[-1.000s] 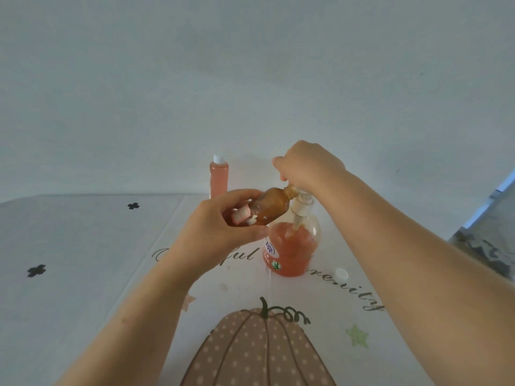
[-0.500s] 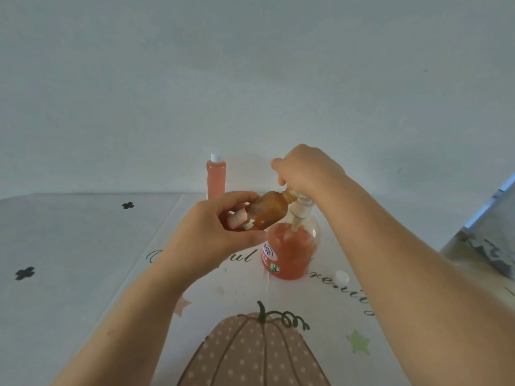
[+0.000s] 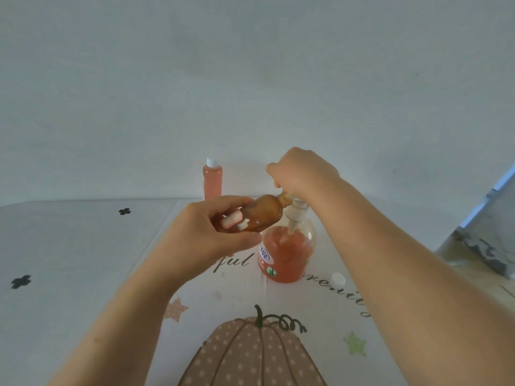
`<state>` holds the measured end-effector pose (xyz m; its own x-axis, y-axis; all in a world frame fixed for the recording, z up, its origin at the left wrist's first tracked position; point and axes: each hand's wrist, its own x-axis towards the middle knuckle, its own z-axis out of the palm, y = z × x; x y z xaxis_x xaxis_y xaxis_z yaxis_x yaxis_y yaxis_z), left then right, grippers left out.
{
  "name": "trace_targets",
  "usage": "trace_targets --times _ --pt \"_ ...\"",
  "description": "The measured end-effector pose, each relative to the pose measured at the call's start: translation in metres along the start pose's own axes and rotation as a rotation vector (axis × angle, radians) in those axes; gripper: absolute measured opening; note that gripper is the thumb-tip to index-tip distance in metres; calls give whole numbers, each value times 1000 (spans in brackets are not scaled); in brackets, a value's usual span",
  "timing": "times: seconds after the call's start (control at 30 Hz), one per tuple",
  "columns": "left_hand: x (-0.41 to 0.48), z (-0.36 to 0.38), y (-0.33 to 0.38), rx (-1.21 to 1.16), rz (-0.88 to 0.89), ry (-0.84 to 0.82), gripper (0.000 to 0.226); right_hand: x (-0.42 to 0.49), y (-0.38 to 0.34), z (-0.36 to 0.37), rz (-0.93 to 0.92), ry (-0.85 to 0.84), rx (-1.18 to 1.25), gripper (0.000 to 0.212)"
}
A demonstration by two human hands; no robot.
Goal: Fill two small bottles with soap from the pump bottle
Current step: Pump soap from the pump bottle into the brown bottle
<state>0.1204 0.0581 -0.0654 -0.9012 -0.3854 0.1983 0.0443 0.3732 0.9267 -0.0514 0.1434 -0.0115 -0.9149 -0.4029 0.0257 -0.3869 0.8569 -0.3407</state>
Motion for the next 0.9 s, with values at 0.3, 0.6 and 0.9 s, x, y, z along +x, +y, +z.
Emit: trace_targets --times 0.3,0.6,0.9 --pt "-1 -4 7 -140 -29 -72 37 -1 -4 -7 -38 4 -54 32" --pt "2 -3 2 -225 -101 -158 25 2 5 5 -4 -15 41 41" --pt "3 -3 0 -239 -116 -178 25 1 5 6 15 -15 38 43"
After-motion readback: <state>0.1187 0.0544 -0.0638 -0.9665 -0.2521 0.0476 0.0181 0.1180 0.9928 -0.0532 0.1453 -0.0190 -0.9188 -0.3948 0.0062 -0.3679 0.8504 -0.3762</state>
